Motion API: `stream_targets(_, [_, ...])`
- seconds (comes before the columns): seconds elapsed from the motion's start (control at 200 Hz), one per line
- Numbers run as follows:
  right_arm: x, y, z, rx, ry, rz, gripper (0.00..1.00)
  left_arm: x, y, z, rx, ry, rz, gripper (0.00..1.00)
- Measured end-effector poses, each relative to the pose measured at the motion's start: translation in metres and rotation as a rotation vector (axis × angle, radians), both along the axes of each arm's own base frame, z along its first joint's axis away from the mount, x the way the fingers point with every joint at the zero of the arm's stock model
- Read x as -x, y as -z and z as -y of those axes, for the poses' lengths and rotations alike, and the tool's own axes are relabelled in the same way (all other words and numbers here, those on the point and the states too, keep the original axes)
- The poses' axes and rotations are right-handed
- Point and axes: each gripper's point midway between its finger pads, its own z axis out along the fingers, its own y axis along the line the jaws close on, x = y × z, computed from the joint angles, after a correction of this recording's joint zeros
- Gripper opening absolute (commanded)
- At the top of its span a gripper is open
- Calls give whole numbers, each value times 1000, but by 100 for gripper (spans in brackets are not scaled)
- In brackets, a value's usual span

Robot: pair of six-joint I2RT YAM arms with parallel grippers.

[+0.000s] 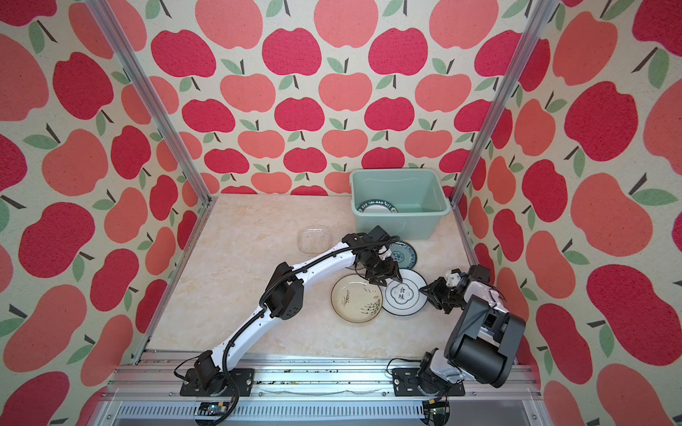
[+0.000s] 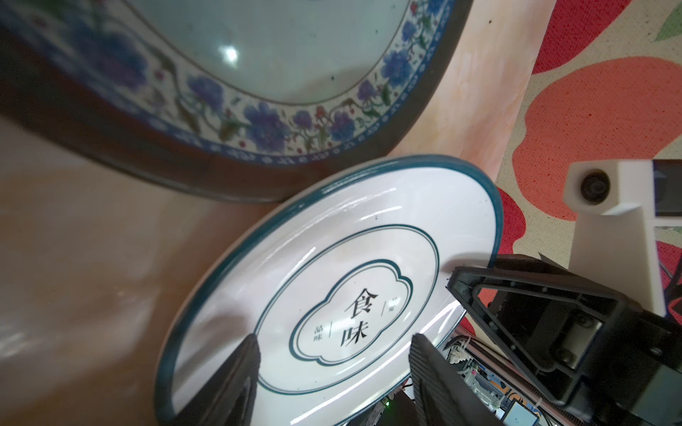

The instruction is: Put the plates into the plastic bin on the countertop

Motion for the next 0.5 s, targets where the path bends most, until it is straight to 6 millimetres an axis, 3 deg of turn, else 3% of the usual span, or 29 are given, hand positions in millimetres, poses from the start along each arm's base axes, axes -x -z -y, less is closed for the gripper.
stream_targets(0.5, [3,-11,0,37,-9,30,5,-1,1,-3,-10,0,9,67])
